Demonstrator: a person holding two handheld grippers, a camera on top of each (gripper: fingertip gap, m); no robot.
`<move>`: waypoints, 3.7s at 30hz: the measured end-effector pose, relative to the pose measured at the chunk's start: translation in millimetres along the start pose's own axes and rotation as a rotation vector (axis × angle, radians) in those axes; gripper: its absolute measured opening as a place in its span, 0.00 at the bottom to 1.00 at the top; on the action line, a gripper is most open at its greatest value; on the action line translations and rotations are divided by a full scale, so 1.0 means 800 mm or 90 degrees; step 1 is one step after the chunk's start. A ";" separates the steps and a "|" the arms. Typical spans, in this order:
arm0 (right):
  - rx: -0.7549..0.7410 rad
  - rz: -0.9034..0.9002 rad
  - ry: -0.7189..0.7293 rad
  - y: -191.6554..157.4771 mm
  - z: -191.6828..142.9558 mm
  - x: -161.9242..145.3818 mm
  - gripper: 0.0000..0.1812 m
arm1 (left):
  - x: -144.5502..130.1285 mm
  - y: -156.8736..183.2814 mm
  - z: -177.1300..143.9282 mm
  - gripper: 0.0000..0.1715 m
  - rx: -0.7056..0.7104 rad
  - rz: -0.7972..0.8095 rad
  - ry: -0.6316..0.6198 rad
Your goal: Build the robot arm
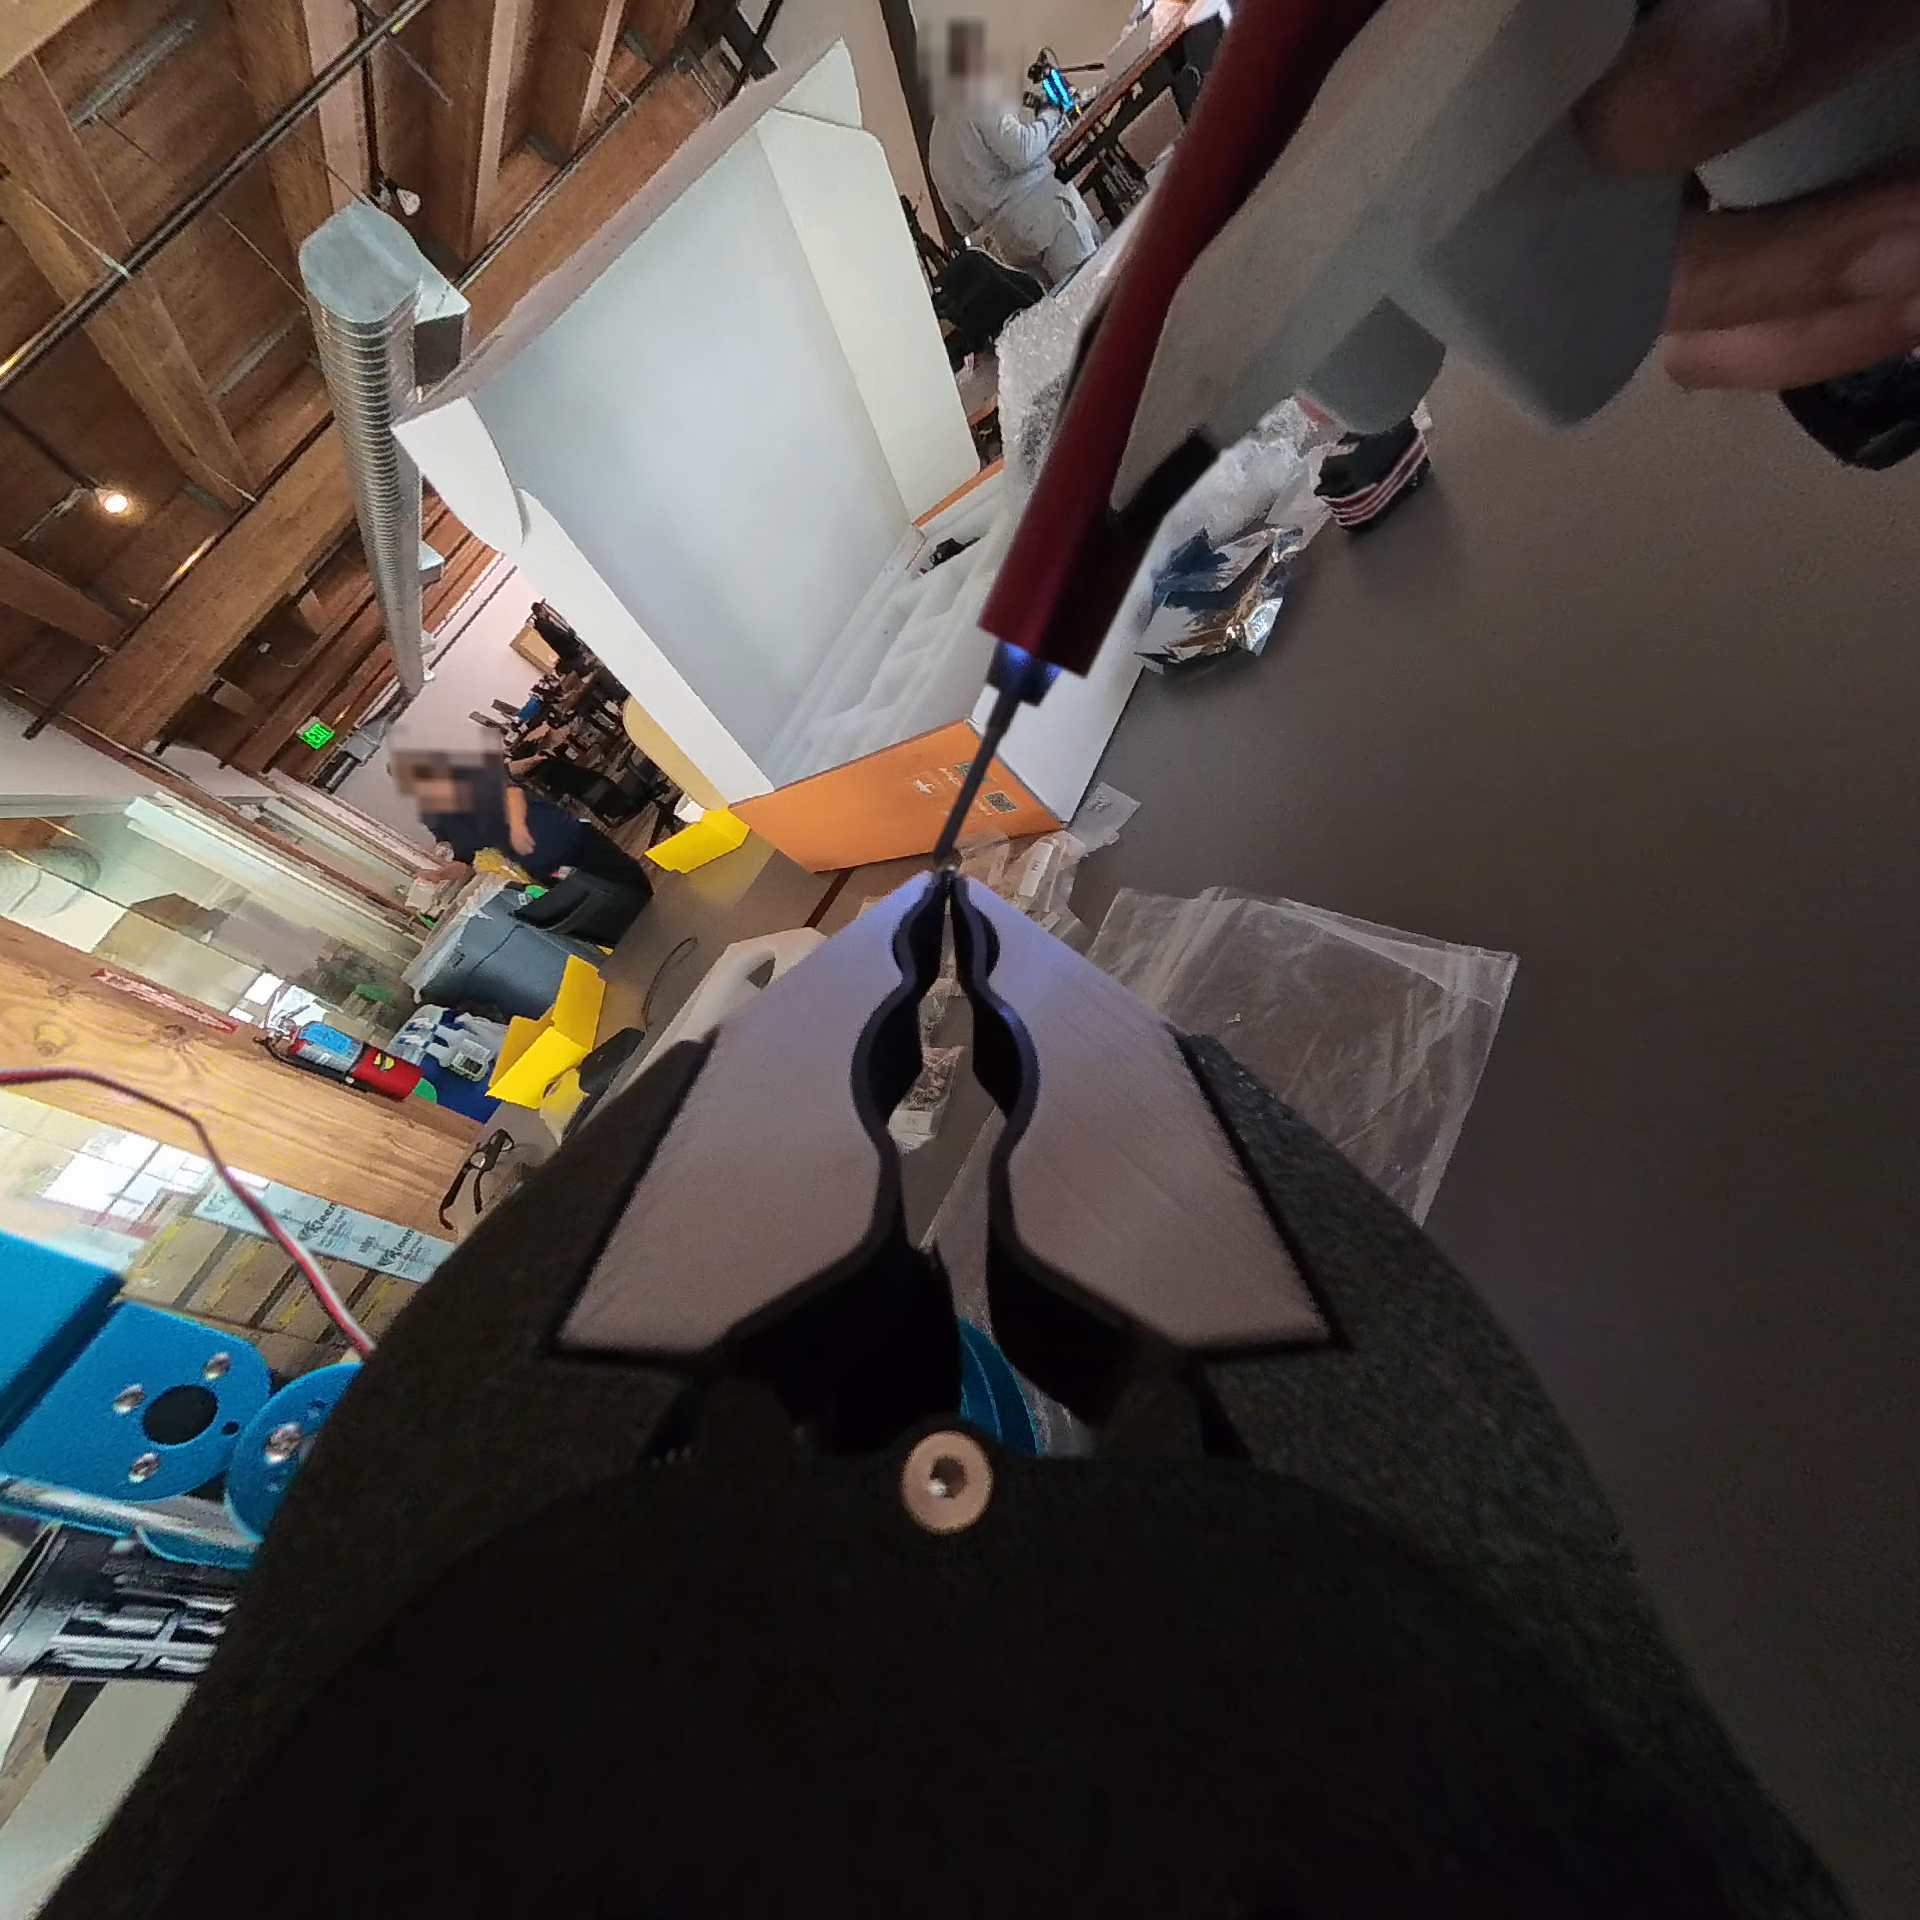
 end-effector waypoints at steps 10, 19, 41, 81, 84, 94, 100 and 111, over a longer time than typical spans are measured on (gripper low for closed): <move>0.002 -0.018 -0.007 -0.008 -0.001 0.003 0.13 | 0.002 -0.002 -0.009 0.00 0.000 0.012 0.016; 0.014 -0.008 -0.009 -0.010 0.000 0.002 0.12 | -0.002 -0.002 -0.015 0.00 -0.018 0.026 0.028; 0.028 -0.046 0.005 -0.017 0.001 0.009 0.12 | -0.003 -0.005 -0.023 0.00 -0.008 0.024 0.032; 0.175 0.291 -0.001 0.007 0.014 -0.016 0.12 | -0.004 -0.004 -0.043 0.00 -0.045 0.330 0.026; 0.172 0.332 0.006 0.001 0.018 -0.022 0.13 | -0.007 -0.006 -0.048 0.00 -0.046 0.335 0.022; 0.168 0.345 0.048 -0.029 0.023 -0.010 0.12 | -0.011 -0.016 -0.081 0.04 -0.013 0.332 -0.001; 0.146 0.324 0.042 -0.042 0.026 -0.006 0.12 | -0.015 -0.019 -0.102 0.00 -0.015 0.301 0.026; 0.070 0.313 -0.006 -0.050 0.040 -0.045 0.13 | -0.052 -0.001 -0.087 0.00 -0.047 0.146 0.042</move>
Point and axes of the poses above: each gripper's, where its closed fingertips meet, z out along the fingers, x out of its top, y = z × x across the jaws, the point moved 8 cm from there along -z, back along the fingers, and after that the axes turned 9 degrees about -x, right-handed, at the moved point
